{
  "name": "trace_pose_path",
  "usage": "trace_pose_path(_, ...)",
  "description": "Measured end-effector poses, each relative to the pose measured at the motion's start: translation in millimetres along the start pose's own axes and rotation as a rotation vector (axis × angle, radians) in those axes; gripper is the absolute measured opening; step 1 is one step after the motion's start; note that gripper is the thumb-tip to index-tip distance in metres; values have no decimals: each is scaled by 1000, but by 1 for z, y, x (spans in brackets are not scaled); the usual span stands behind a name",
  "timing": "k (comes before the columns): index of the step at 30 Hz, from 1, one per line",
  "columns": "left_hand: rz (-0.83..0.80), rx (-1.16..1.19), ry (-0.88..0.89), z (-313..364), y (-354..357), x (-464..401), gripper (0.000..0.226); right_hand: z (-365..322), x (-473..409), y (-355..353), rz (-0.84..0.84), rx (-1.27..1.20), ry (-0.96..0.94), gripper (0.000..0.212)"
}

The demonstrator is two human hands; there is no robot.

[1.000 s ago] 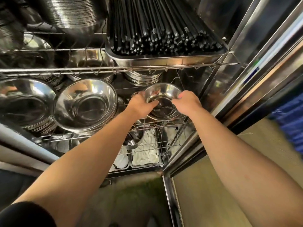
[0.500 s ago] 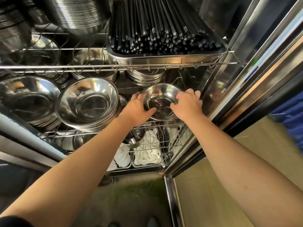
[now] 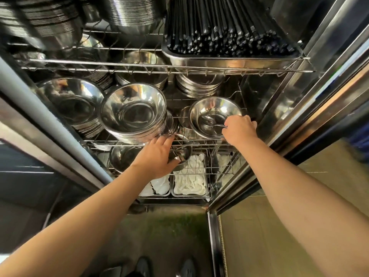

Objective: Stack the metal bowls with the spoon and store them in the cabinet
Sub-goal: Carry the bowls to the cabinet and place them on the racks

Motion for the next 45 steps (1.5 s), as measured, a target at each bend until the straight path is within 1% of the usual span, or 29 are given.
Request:
trace_pose_path(4,22,-85,-15,-17,9,15,91,-1,0,-2,-18,32,22,17)
trace_pose_path(12,27,-124,1,-31,14,23,93,-7,15,-12,23,-43,-18,26)
trace_pose_path(17,33,-139,-1,-30,16,24,93,-19,40,-29,60,-200,-132,31)
trace_pose_path(20,54,-141,4,-29,17,24,94,-27,62,-33,87,-317,-232,29)
trace_pose_path(23,61,-143,4,-30,17,24,94,-36,89,-31,75,-372,-305,23)
trace_pose_path(25,62,-151,4,-30,18,24,94,-37,109,-27,52,-403,-324,29)
trace_pose_path(26,63,-157,5,-30,19,24,94,-36,118,-22,37,-410,-327,28)
trace_pose_path(28,66,-169,4,-30,20,24,94,-31,131,-12,5,-400,-307,19)
trace_pose_path(29,69,-172,3,-30,20,24,94,-28,135,-7,-10,-387,-295,19)
trace_pose_path(33,73,-175,2,-31,23,24,94,-11,137,19,-100,-317,-199,22)
trace_pose_path(36,73,-171,4,-31,24,23,95,-4,127,39,-143,-270,-115,32)
trace_pose_path(39,75,-166,7,-32,24,24,94,-8,111,57,-191,-246,-56,29)
trace_pose_path(42,69,-151,-3,-33,26,25,94,-21,90,78,-238,-203,-36,31)
trace_pose_path(45,70,-151,-7,-32,27,25,94,-34,68,98,-278,-176,-9,22)
Point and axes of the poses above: each hand's wrist, its own x-axis away from the middle knuckle, its own y-axis out of the palm, z = x × y, the point moved 3 cm from there along -x, towards the middle knuckle, and after that the axes turned 7 degrees about -y, right-handed, at the moved point
